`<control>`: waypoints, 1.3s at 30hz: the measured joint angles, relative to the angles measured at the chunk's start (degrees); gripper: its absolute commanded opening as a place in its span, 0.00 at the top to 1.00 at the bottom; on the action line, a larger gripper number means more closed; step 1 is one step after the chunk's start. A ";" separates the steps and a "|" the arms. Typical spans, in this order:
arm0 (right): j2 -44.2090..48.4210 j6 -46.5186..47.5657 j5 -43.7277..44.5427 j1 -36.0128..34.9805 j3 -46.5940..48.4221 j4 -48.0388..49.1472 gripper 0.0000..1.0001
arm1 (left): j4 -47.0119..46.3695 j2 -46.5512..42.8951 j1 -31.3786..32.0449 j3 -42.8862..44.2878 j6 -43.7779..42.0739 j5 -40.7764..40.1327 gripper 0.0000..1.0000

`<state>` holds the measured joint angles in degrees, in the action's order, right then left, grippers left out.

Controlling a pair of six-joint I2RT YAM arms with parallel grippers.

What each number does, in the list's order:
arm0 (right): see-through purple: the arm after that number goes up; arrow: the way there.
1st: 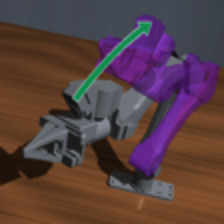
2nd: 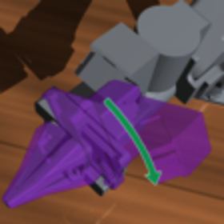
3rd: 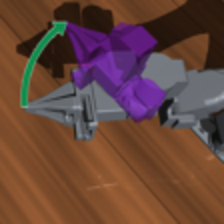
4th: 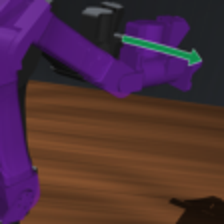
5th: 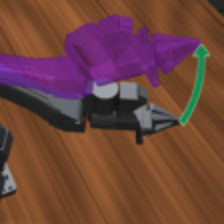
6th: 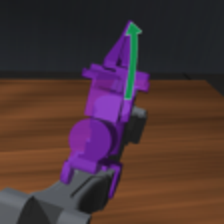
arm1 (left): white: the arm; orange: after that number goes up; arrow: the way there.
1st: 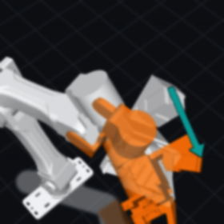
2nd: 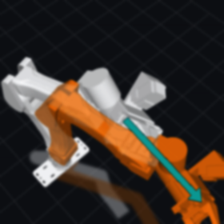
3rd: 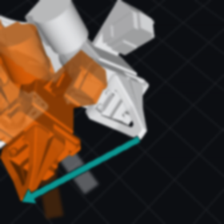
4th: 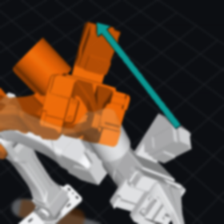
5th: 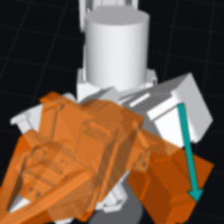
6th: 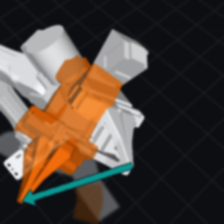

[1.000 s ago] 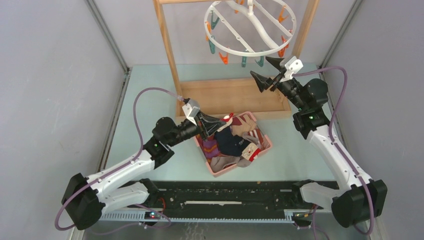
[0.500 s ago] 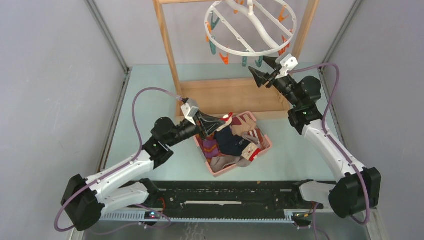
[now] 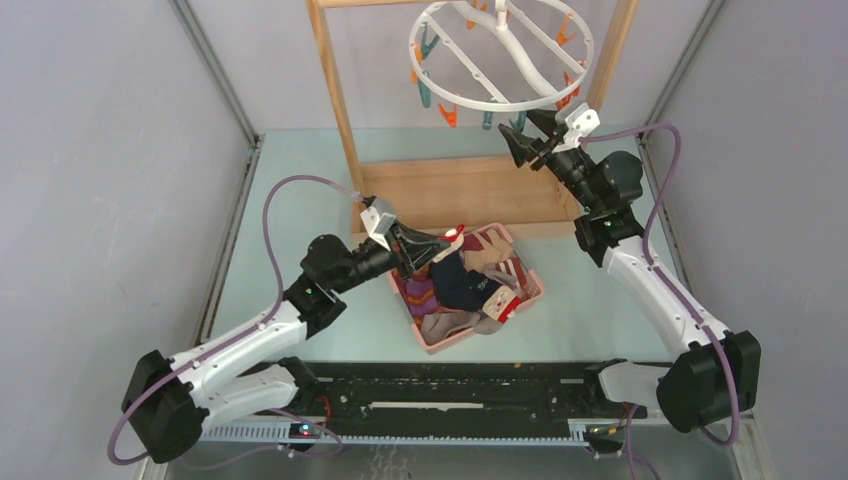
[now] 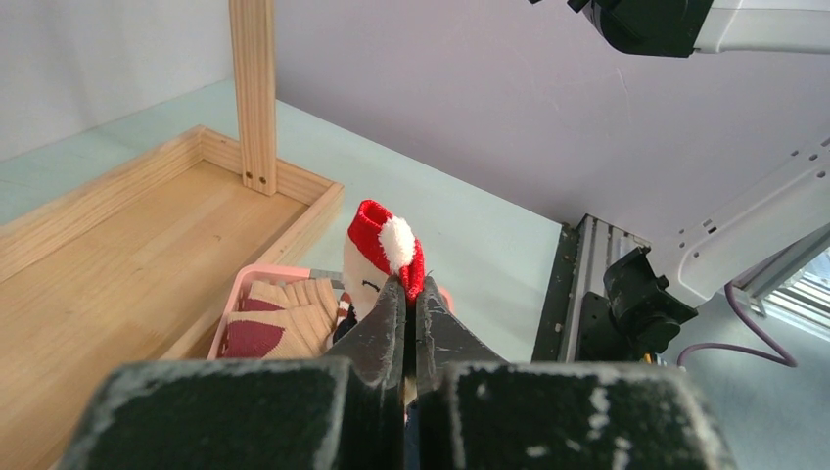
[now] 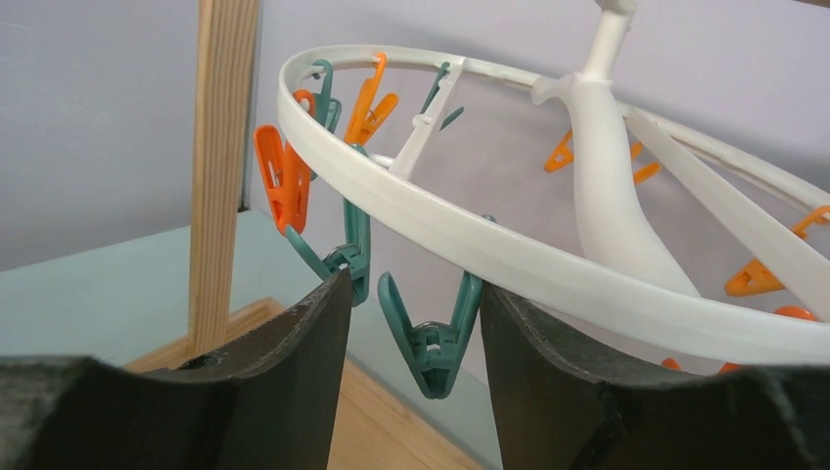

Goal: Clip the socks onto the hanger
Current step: Open the clamp at the hanger.

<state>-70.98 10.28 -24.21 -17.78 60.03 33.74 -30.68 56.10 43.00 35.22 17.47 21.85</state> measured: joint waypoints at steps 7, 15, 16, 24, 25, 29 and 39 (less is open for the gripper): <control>-0.09 -0.50 0.04 -0.02 0.57 0.48 0.67 | 0.00 -0.28 -0.02 0.00 0.02 -0.02 1.00; 0.07 -1.49 0.39 0.00 0.68 0.37 0.84 | -0.02 -0.20 -0.02 0.00 0.09 0.09 1.00; 0.15 -1.77 0.39 0.00 0.70 0.37 0.90 | -0.07 -0.04 -0.02 0.02 0.13 0.28 1.00; 0.63 -9.57 1.46 -0.61 3.87 -4.87 0.94 | -2.27 8.13 -0.96 6.40 3.82 4.26 1.00; 0.79 -10.64 1.64 -0.96 4.46 -6.05 0.94 | -3.21 9.53 -1.33 7.72 4.76 5.11 1.00; 1.14 -13.99 2.10 -1.81 6.86 -9.99 0.95 | -8.07 15.06 -3.56 12.96 8.24 10.32 1.00; 2.03 -19.54 2.78 -1.84 7.67 -14.91 0.95 | -16.55 24.44 -6.75 21.44 8.98 20.94 1.00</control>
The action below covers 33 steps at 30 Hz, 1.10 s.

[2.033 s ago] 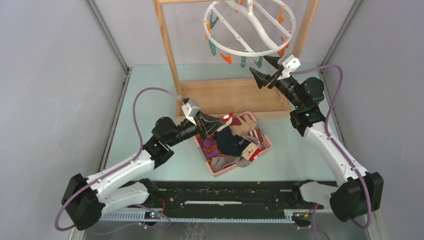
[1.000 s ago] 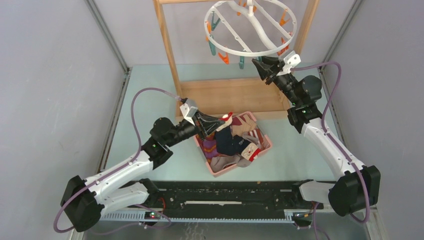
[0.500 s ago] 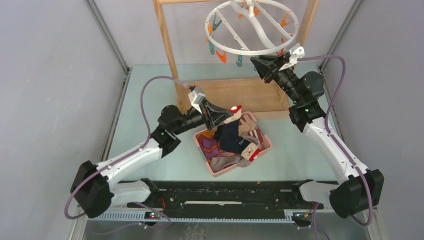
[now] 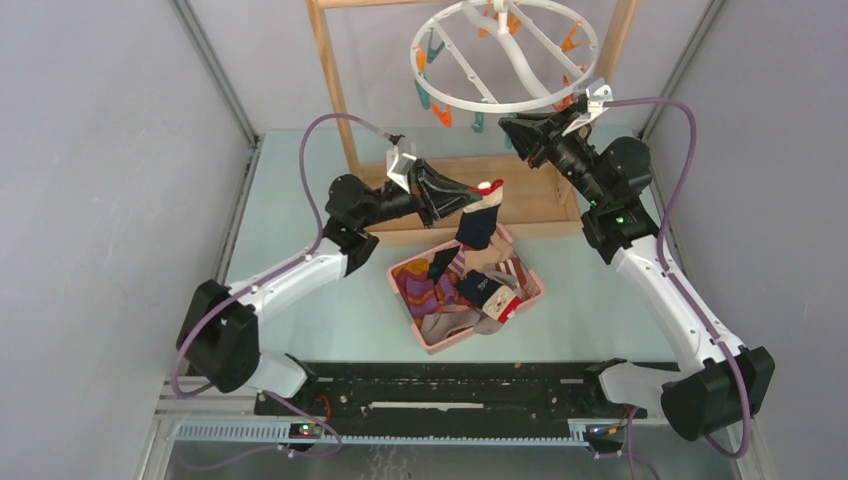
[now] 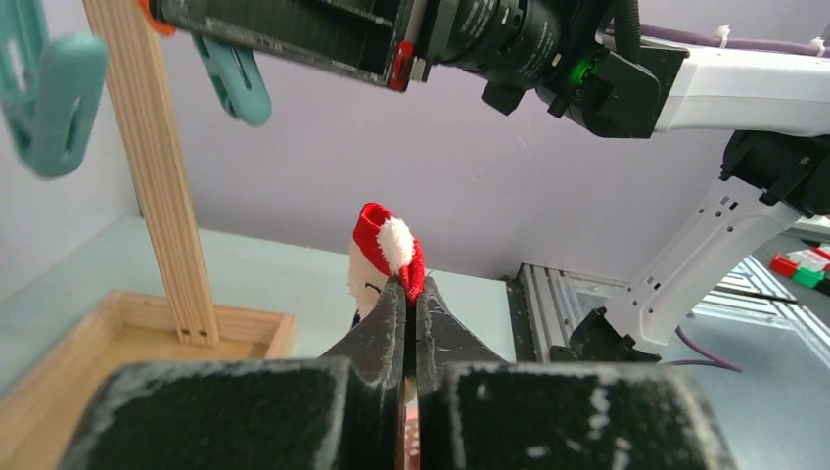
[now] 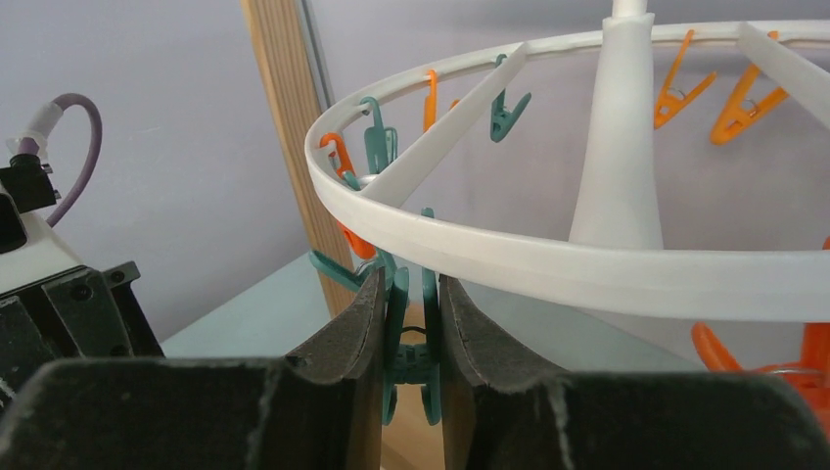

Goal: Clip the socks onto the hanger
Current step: Open the clamp at the hanger.

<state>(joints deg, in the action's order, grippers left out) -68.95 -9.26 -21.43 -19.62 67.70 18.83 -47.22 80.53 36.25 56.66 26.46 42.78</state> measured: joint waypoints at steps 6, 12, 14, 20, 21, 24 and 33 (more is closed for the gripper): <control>0.26 -0.96 -0.13 0.02 0.00 -0.37 0.95 | -10.82 5.42 -1.49 2.08 -0.46 3.93 1.00; 0.74 -1.60 -0.72 0.04 0.02 -0.68 0.95 | -20.46 10.71 -3.15 3.17 0.50 4.50 1.00; 0.74 -1.64 -1.05 0.04 0.13 -0.70 0.95 | -23.02 11.89 -3.54 3.17 0.48 4.48 1.00; 0.74 -1.81 -2.51 0.09 0.20 -0.79 0.94 | -26.88 14.05 -3.96 5.49 -1.01 6.75 1.00; 0.74 -1.79 -2.97 0.09 0.20 -0.79 0.94 | -27.65 14.60 -4.20 6.47 -0.96 7.78 1.00; 0.74 -1.77 -4.42 0.09 0.20 -0.76 0.94 | -29.18 16.39 -5.29 9.70 0.26 11.04 1.00; 0.74 -1.77 -7.85 0.09 0.20 -0.39 0.94 | -31.32 20.79 -6.64 16.98 7.91 19.50 1.00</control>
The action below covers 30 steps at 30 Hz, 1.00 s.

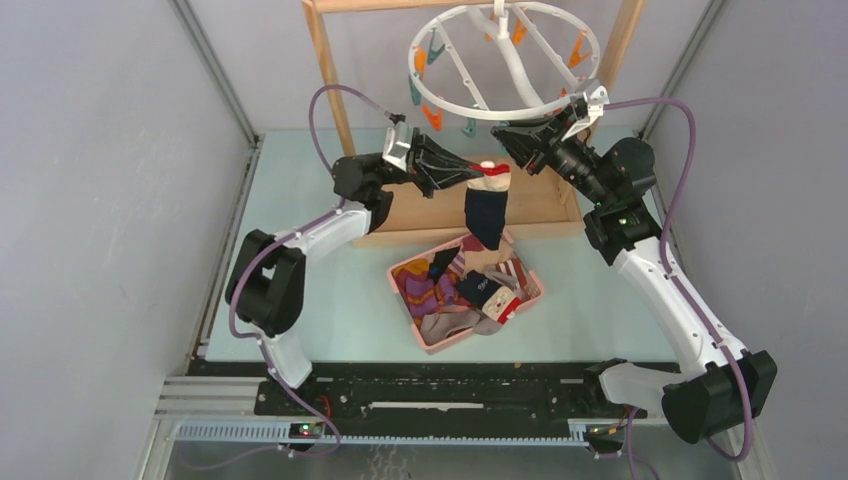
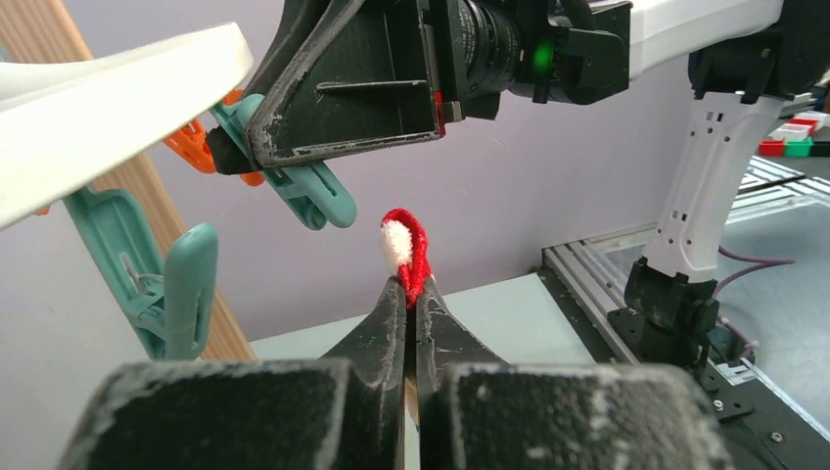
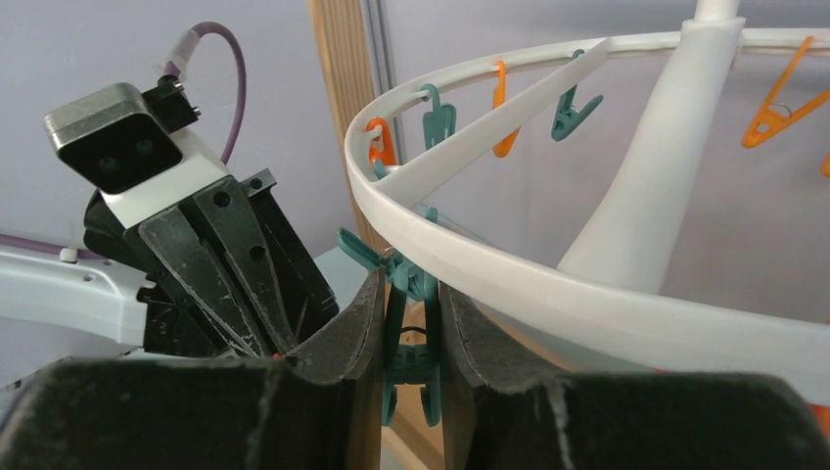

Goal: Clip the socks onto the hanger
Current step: Open the clamp at the hanger, then clamp the sock onto the hanger.

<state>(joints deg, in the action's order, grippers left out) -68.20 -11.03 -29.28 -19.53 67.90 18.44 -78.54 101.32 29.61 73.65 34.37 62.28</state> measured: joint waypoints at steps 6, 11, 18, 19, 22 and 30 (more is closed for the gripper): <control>0.00 0.00 -0.90 0.00 0.02 0.24 0.94 | -0.42 2.25 0.00 2.71 3.32 1.57 1.00; 0.00 -0.02 -1.38 -0.02 0.04 0.24 0.94 | -0.48 3.02 0.00 4.28 5.09 1.03 1.00; 0.02 -0.11 -2.12 -0.02 0.09 0.33 0.94 | -0.66 3.08 0.00 4.57 5.84 -1.05 1.00; 0.02 -0.26 -2.25 -0.02 0.09 0.42 0.94 | -0.66 3.08 0.00 4.57 5.86 -1.27 1.00; 0.02 -0.70 -2.73 -0.13 0.09 0.68 0.94 | -0.63 3.26 0.00 4.59 6.14 -2.12 1.00; 0.20 -1.25 -2.93 -0.44 0.09 0.70 0.94 | -0.26 3.74 0.00 4.59 6.21 -2.75 1.00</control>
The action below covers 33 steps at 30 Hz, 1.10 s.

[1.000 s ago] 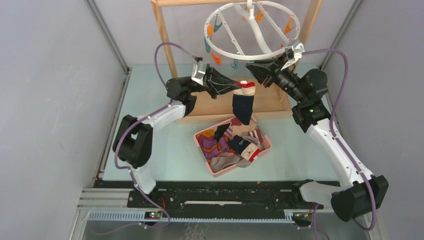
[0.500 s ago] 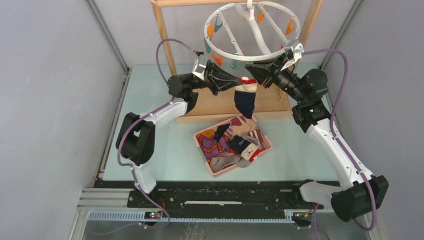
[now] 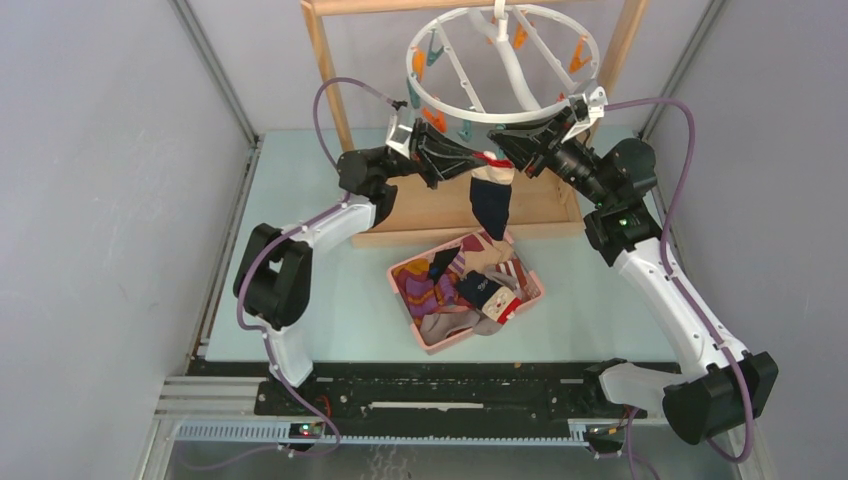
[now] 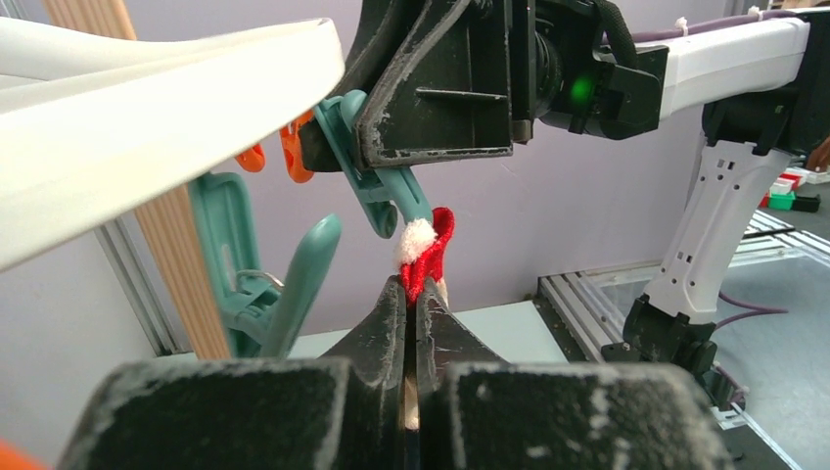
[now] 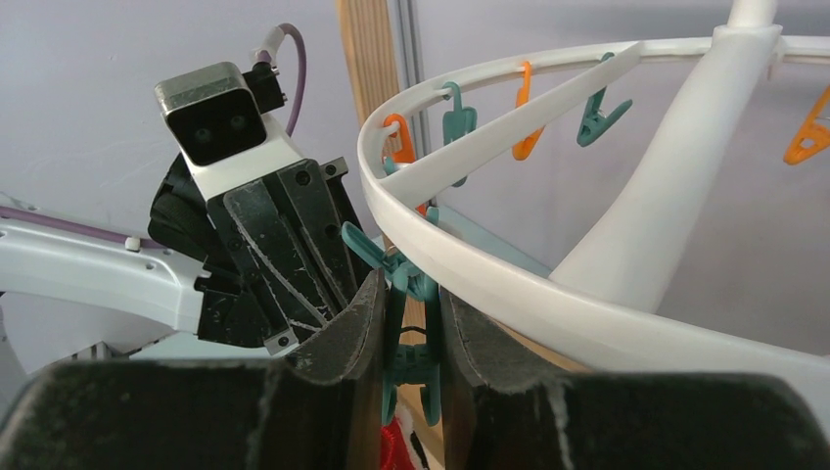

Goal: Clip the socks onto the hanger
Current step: Clamp the sock onto the hanger.

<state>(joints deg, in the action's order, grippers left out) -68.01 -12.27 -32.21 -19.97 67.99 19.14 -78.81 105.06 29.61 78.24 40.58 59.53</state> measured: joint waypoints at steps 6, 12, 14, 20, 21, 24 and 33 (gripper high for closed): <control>0.24 -0.11 -0.04 -0.26 0.00 0.00 0.94 | 0.50 0.04 0.00 0.00 -0.02 -1.05 1.00; 0.52 -0.11 -0.09 -0.44 0.00 0.02 0.94 | 2.12 0.07 0.00 0.00 -0.02 -2.75 1.00; 0.55 -0.09 -0.09 -0.46 0.00 0.02 0.94 | 2.54 0.07 0.00 -0.02 -0.02 -3.21 1.00; 0.52 -0.07 -0.02 -0.76 0.00 0.00 0.94 | 2.34 0.07 0.00 0.00 1.62 -3.91 1.00; 0.52 -0.04 0.00 -0.81 0.00 0.00 0.94 | 2.08 0.07 0.00 0.00 2.16 -3.91 1.00; 0.55 0.17 0.17 -1.18 0.00 -0.02 0.94 | 1.27 0.07 0.04 0.00 4.13 -3.93 1.00; 0.55 2.89 0.72 -2.14 0.00 -0.04 0.94 | 0.20 0.07 0.87 0.00 7.80 -3.89 1.00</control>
<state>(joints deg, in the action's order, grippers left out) -67.46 -9.39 -31.48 -22.11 67.99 19.09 -78.61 105.12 30.48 78.24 48.38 55.64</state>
